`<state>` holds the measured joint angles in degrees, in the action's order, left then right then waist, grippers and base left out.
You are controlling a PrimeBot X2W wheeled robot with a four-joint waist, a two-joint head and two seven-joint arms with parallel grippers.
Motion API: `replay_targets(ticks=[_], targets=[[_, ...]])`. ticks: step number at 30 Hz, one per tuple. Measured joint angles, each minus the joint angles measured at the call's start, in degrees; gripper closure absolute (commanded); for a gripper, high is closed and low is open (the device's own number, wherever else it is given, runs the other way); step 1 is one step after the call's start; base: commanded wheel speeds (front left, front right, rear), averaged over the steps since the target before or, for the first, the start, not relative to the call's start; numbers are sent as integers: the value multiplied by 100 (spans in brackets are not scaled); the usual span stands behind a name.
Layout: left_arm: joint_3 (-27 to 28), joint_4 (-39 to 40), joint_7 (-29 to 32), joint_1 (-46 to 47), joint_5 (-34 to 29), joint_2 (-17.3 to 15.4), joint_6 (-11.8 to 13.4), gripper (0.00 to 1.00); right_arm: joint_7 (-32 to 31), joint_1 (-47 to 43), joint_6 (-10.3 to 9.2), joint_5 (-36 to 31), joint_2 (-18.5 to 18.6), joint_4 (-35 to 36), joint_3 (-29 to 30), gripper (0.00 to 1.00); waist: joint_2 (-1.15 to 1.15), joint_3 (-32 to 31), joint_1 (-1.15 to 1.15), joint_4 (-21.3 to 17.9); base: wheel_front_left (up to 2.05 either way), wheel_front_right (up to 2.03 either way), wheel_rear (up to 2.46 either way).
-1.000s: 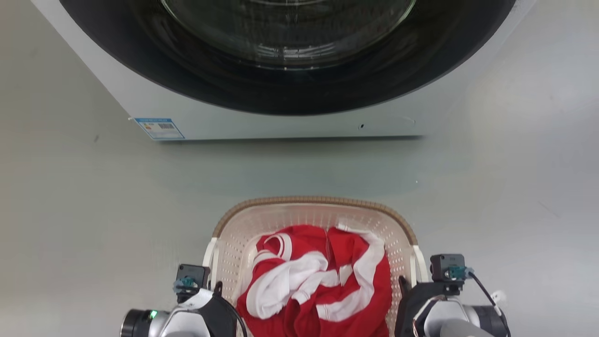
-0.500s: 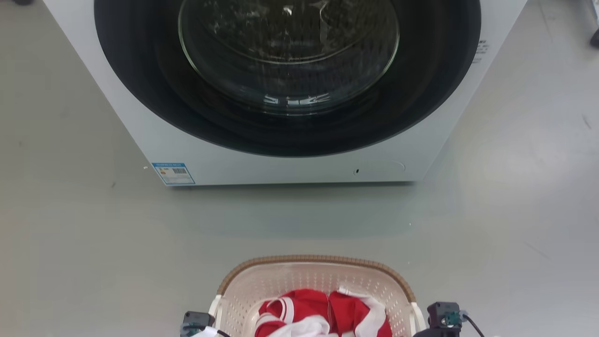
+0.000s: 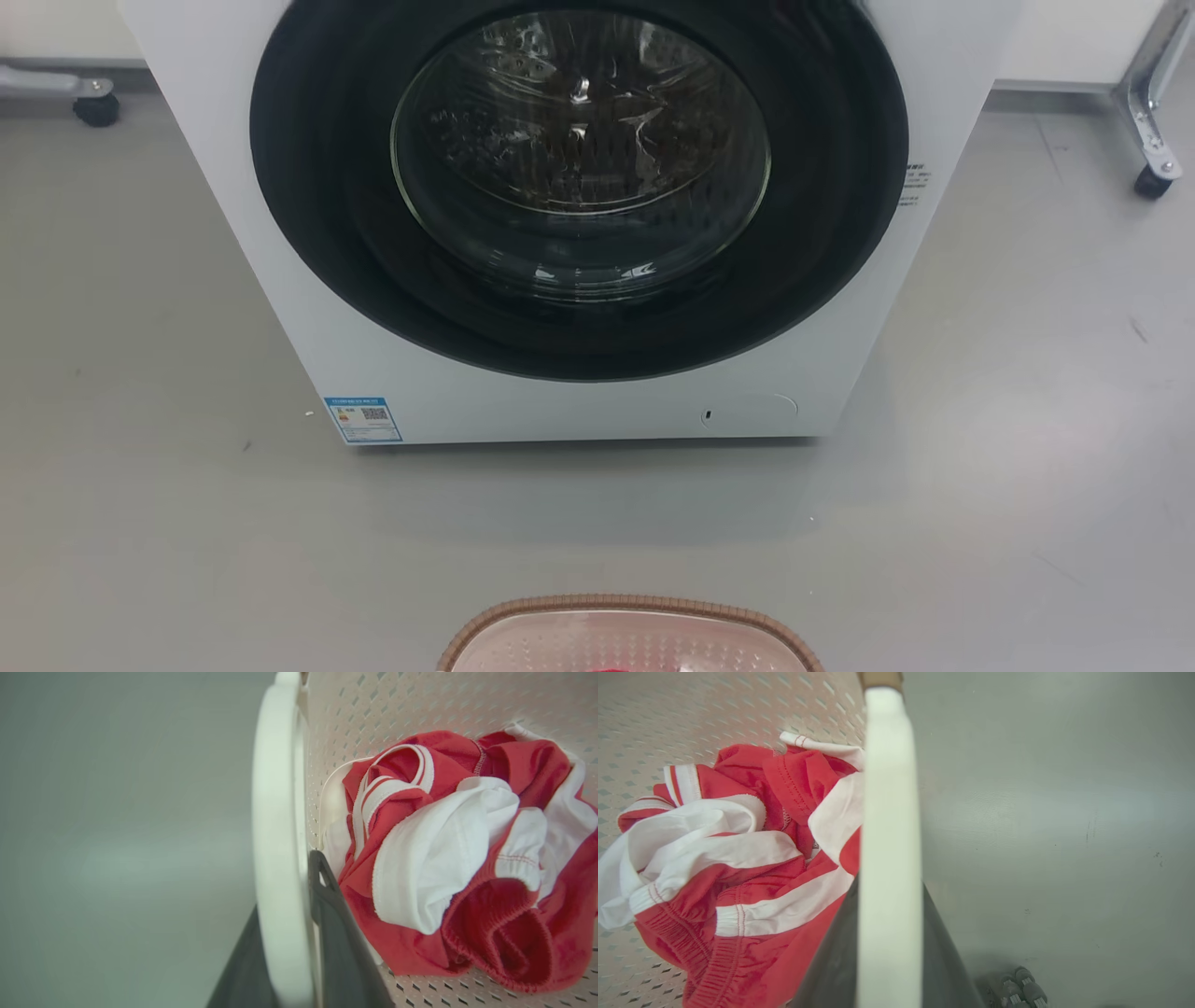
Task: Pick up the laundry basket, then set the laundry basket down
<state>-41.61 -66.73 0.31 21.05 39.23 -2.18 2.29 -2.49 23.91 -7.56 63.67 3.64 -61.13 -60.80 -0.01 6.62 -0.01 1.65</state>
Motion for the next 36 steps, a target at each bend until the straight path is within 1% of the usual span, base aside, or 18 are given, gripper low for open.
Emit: replay_targets(ticks=[11, 20, 36], targets=[[-134, 10, 115, -294, 105, -10, 24, 100, -98, -249, -1, 191, 1, 18, -123, 100, 0, -410, 0, -28, 0, 0, 0], [-157, 26, 146, -325, 255, -8, 62, 100, -99, -248, 0, 253, -10, -49, -158, 100, 0, -449, 1, -20, 0, 0, 0], [-225, 30, 160, -359, 291, -7, 80, 100, -98, -214, 0, 399, -31, -144, -255, 100, 1, -392, 1, -27, 0, 0, 0]])
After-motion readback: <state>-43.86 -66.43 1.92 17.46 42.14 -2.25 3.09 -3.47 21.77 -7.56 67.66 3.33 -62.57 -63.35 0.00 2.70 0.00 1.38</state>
